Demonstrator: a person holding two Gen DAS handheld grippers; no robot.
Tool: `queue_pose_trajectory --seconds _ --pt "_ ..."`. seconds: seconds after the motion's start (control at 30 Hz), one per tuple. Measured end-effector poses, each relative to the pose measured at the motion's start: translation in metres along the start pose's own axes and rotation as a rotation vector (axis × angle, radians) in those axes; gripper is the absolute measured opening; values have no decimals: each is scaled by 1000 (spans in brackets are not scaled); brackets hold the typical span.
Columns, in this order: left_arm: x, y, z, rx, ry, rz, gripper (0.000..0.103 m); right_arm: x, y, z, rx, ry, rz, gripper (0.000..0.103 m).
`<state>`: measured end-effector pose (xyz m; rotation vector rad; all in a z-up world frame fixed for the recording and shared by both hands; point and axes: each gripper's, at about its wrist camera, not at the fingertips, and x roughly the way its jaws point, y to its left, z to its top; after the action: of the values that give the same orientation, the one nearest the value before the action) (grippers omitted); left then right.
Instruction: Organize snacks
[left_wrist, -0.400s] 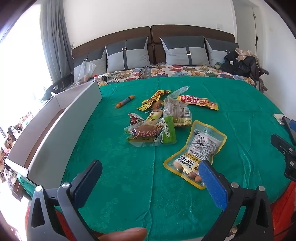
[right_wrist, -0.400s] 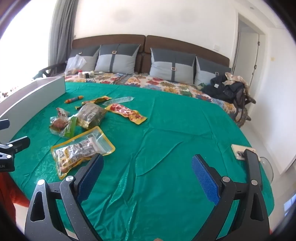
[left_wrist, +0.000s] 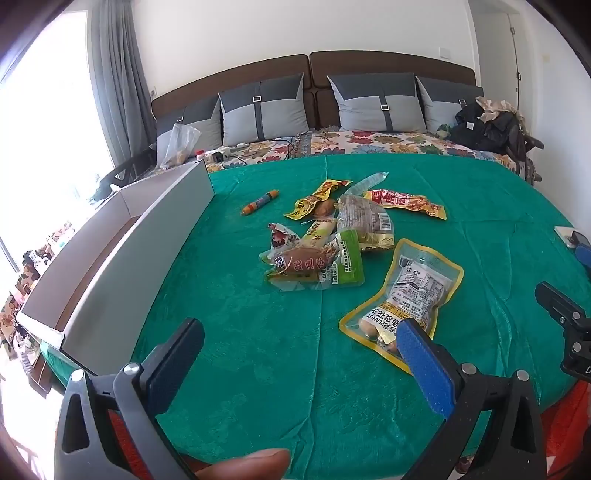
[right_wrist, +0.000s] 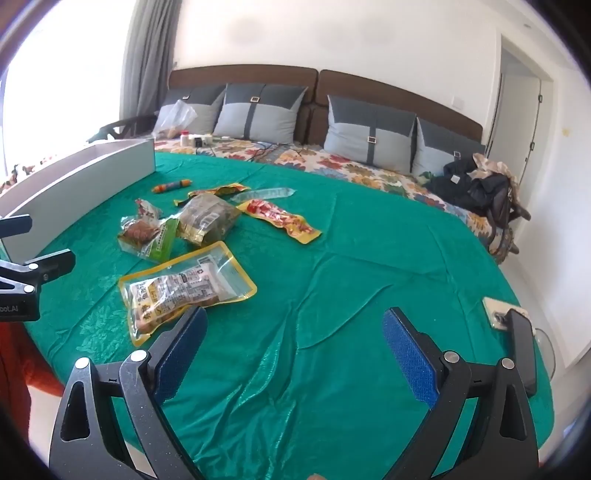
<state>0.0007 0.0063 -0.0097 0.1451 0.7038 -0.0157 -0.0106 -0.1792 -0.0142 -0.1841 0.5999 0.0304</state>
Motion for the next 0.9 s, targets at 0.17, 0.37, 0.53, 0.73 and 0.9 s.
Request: queue_pose_trajectory --seconds 0.17,0.37,0.53,0.73,0.9 --pt "2 6 -1 -13 13 10 103 4 0 0 -4 21 -1 97" --pt "1 10 1 -26 14 13 103 4 1 0 -11 20 -1 97" --pt "4 10 -1 -24 21 14 103 5 1 0 -15 20 1 97" --pt "5 9 -1 -26 25 16 103 4 0 2 -8 16 2 98" --pt "8 10 -2 -30 31 18 103 4 -2 1 -2 15 3 97"
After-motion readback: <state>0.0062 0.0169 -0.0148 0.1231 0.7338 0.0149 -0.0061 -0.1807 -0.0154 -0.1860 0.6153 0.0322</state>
